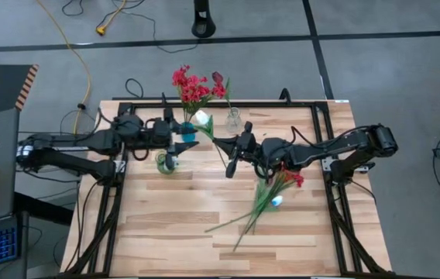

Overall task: Sort flowers into vase by color
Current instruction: Put the white left tulip into the green vase

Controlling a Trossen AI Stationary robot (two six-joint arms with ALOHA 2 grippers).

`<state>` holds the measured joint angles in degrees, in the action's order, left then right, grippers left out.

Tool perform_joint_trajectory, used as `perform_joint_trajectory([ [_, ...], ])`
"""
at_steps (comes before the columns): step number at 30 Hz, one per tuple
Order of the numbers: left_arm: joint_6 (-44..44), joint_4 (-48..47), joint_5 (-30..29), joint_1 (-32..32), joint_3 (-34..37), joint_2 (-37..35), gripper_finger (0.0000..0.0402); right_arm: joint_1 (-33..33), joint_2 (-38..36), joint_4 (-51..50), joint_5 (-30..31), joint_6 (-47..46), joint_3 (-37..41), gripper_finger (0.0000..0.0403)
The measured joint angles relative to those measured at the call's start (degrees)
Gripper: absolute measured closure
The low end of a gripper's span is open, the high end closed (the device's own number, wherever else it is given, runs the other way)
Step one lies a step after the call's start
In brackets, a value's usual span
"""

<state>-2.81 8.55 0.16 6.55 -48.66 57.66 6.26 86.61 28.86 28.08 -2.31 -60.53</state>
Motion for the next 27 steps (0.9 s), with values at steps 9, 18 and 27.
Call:
perform_joint_trajectory([
  [9,0.02,6.31,0.02,0.02,0.00,5.52,0.0235,0.02,0.00,0.30,-0.96,2.52,0.00,0.0382],
  [18,0.01,11.59,1.09,0.02,0.00,9.05,0.0235,0.02,0.00,0.37,-2.95,2.56,-0.02,0.0382],
  [27,0.23,12.51,1.03,0.02,0.00,9.10,0.0238,0.02,0.00,0.35,-2.95,2.39,-0.02,0.0374],
])
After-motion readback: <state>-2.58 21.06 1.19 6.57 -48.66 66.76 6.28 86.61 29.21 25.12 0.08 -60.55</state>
